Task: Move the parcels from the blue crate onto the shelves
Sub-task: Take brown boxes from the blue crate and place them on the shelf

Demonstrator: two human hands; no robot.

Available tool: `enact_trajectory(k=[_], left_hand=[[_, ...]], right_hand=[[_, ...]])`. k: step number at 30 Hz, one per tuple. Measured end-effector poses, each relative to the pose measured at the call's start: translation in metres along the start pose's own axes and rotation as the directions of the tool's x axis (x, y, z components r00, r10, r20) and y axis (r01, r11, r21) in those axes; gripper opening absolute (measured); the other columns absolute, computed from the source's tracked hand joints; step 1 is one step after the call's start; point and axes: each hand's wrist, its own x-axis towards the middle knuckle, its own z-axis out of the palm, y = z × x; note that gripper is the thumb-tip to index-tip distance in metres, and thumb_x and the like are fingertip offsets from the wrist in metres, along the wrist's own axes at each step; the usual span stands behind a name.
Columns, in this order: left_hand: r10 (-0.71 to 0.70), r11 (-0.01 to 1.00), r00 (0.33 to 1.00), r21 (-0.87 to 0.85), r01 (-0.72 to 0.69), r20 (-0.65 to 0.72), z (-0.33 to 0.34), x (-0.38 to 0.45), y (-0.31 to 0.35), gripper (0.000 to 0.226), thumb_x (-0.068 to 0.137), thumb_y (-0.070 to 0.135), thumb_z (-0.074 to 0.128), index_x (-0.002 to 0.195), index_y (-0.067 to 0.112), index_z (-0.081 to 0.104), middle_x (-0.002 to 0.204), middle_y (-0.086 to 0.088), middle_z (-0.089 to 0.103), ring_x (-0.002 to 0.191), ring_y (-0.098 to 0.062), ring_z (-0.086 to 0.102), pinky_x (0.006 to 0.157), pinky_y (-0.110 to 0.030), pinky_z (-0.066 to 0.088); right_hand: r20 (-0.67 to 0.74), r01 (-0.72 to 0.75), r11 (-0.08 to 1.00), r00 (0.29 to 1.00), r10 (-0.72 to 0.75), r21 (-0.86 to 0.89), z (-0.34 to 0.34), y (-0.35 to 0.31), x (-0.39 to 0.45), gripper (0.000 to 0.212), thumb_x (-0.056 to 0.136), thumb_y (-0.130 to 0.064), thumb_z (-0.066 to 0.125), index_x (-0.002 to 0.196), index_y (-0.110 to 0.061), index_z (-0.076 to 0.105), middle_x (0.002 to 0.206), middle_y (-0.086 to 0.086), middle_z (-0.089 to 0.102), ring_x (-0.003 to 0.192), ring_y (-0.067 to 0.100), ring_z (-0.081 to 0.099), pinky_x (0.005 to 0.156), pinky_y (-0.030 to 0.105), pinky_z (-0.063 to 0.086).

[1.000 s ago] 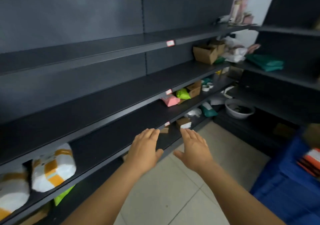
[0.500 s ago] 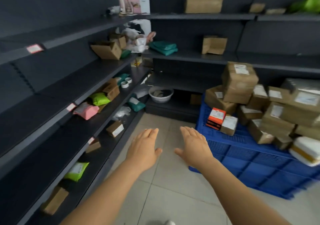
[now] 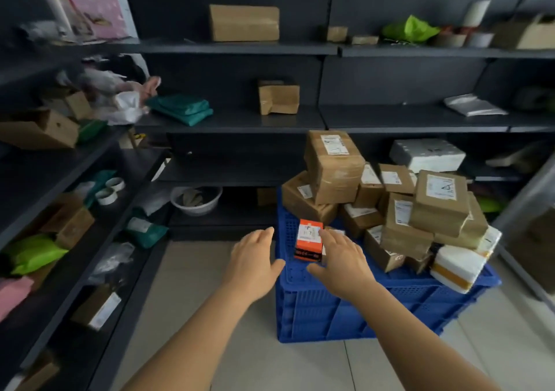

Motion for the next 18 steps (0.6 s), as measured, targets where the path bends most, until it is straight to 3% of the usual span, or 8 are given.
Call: enact_trajectory(k=[8, 14, 18], left_hand=[[0.105, 0.994, 0.994, -0.011, -0.105, 0.026, 0.011, 0.108, 0.034, 0.07, 0.096, 0.041, 0.051, 0.153, 0.019, 0.018, 0.156, 0.001, 0.027, 0.143, -0.018, 0.024, 0.117, -0.034, 0.024], [0.084, 0.996, 0.996, -0.023, -0.084, 0.008, 0.025, 0.191, 0.059, 0.074, 0.094, 0.042, 0.053, 0.153, 0.02, 0.015, 0.156, 0.001, 0.026, 0.144, -0.018, 0.023, 0.117, -0.036, 0.026], [0.019, 1.0, 0.999, -0.013, -0.018, 0.032, 0.041, 0.257, 0.074, 0.076, 0.094, 0.043, 0.052, 0.154, 0.019, 0.012, 0.157, -0.001, 0.024, 0.145, -0.019, 0.022, 0.117, -0.039, 0.026]], right_hand=[[-0.094, -0.123, 0.992, 0.988, 0.124, 0.017, -0.035, 0.051, 0.075, 0.075, 0.09, -0.045, 0.059, 0.15, -0.019, 0.023, 0.155, -0.001, 0.028, 0.144, 0.019, 0.023, 0.117, 0.038, 0.02], [-0.119, -0.168, 0.981, 0.976, 0.18, 0.101, -0.049, 0.097, 0.155, 0.078, 0.088, -0.043, 0.062, 0.151, -0.02, 0.022, 0.156, -0.001, 0.027, 0.145, 0.019, 0.022, 0.117, 0.041, 0.02], [-0.126, -0.167, 0.97, 0.974, 0.19, 0.175, -0.056, 0.133, 0.219, 0.08, 0.083, -0.042, 0.067, 0.148, -0.023, 0.023, 0.15, -0.001, 0.034, 0.138, 0.019, 0.033, 0.115, 0.044, 0.029]])
